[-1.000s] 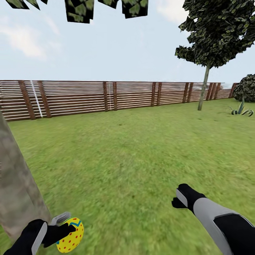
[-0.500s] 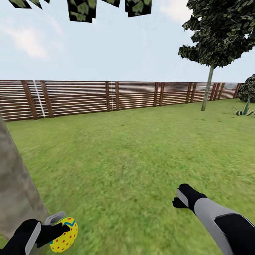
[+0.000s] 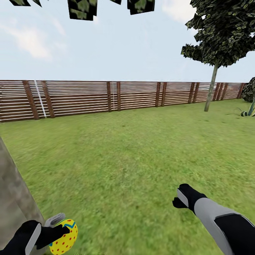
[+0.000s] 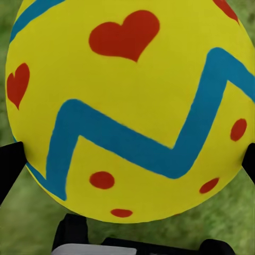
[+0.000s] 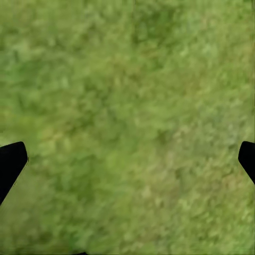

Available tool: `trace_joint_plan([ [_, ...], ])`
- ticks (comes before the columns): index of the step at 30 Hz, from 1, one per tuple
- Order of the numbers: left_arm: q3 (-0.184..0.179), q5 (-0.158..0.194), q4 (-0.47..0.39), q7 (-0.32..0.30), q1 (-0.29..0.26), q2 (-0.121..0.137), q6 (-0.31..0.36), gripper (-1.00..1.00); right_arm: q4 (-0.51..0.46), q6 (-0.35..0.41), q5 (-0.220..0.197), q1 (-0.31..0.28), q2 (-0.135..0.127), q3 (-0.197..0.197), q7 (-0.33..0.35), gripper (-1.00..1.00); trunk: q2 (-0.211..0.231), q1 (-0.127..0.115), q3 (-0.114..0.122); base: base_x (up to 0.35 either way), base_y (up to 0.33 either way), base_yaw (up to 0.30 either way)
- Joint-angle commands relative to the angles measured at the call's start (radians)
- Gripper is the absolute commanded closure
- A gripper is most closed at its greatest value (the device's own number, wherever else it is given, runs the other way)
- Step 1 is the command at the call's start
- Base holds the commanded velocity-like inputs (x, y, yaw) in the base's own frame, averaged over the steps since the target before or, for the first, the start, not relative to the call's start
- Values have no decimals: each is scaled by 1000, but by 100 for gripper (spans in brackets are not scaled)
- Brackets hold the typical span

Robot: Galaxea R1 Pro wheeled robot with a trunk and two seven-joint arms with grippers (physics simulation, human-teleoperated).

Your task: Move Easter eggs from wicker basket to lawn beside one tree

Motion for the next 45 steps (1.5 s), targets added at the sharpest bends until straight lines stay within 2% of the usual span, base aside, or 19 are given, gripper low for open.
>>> trace_joint_plan([
  [1, 2, 3, 0, -2, -1, 0, 5, 100, -2, -18, -12, 0, -2, 7, -5, -100, -1, 0, -1, 1, 0, 156],
  [2, 2, 3, 0, -2, -1, 0, 5, 100, -2, -71, -12, 0, -7, 7, -4, -100, -1, 0, -1, 1, 0, 80],
  [4, 2, 3, 0, -2, -1, 0, 5, 100, 6, -227, -13, 0, -14, 7, -4, -100, -1, 0, -1, 0, 0, 23],
  [6, 2, 3, 0, -2, -1, 0, 5, 100, 5, -281, -13, 0, -16, 6, 0, -100, -1, 0, -1, 0, 0, 4],
  [9, 2, 4, 0, -2, -1, 0, 5, 100, -23, -322, -12, 0, -14, 7, 22, -100, -1, 0, -1, 0, 0, 0],
  [10, 2, 4, 0, -2, -1, 0, 5, 100, -35, -359, -10, 0, -13, 9, 22, -100, -1, 0, -1, 0, 0, 0],
  [12, 2, 3, 0, -2, -1, 0, 4, 100, -44, -463, 24, 0, -14, 8, 22, -100, -1, 0, -1, 0, 0, 0],
  [14, 2, 4, 0, -2, -1, -1, 1, 100, -46, -501, 68, 0, -14, 7, 22, -100, -1, 0, -1, 0, 0, 0],
  [17, 2, 4, 0, -2, -1, -1, -1, 100, -58, -511, 90, -1, -14, 3, 25, -100, -1, 0, -1, 0, 0, 0],
  [21, 2, 4, -3, -2, -1, -2, -2, 100, -144, -507, 92, -1, -5, 7, 25, -100, -1, 0, -1, 0, 0, 0],
  [33, 2, 6, -5, -2, -1, -2, -1, 100, -142, -510, 93, -1, -12, 8, 27, -100, -1, 0, -1, 0, 0, 0],
  [45, 2, 6, -3, 0, -1, -2, -1, 100, -141, -510, 93, 0, -7, 8, 26, -100, -85, 46, -39, 0, 0, 0],
])
